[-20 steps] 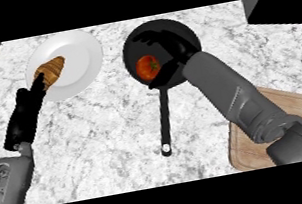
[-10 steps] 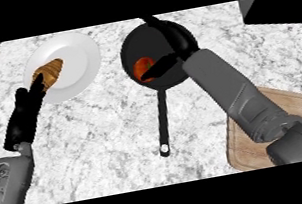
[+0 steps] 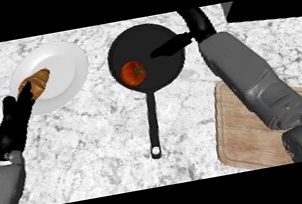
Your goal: Pick the tomato from the cutting board and place it in the pan
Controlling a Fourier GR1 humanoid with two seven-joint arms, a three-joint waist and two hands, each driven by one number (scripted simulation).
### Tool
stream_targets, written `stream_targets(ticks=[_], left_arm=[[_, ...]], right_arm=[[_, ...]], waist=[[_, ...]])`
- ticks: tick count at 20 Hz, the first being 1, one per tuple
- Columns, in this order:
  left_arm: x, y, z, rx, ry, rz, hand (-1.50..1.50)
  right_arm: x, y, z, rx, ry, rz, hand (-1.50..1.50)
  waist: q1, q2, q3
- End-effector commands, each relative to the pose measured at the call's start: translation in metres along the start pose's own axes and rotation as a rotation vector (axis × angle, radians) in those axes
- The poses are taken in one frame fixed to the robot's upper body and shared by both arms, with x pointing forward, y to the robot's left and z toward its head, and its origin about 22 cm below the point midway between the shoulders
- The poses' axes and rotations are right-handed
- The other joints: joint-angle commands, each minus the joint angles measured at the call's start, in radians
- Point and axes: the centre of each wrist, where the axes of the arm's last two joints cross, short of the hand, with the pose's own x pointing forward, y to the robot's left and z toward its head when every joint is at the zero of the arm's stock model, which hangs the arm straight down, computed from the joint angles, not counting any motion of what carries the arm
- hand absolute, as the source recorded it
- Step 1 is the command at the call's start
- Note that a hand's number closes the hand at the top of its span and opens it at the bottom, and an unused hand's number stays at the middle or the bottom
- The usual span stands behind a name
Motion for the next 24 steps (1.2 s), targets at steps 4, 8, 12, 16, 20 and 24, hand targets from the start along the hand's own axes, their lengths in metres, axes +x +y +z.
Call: stream_targets(ticks=[4, 8, 12, 16, 20, 24], left_arm=[[-0.014, 0.005, 0.009, 0.000, 0.029, 0.006, 0.00], [-0.010, 0.014, 0.001, 0.037, 0.013, 0.004, 0.00], [-0.012, -0.001, 0.008, 0.021, 0.014, 0.001, 0.00], [-0.008, 0.004, 0.009, 0.008, 0.008, 0.013, 0.00], [-0.014, 0.008, 0.013, 0.004, -0.002, 0.003, 0.00], [-0.004, 0.016, 0.009, 0.007, -0.002, -0.002, 0.00]], right_arm=[[-0.021, -0.094, 0.020, -0.041, 0.013, -0.034, -1.50], [-0.015, -0.142, 0.027, -0.006, -0.004, -0.033, -1.50], [-0.010, -0.179, 0.037, 0.017, 0.003, -0.021, -1.50], [-0.017, -0.212, 0.057, 0.024, -0.002, -0.015, -1.50], [-0.024, -0.231, 0.074, 0.048, -0.014, 0.002, -1.50], [-0.017, -0.254, 0.083, 0.039, -0.032, 0.006, -1.50]], waist=[[-0.022, -0.003, 0.002], [-0.034, -0.002, 0.001], [-0.025, -0.002, 0.002], [-0.014, 0.001, 0.004], [-0.009, 0.002, 0.004], [-0.001, 0.006, 0.006]])
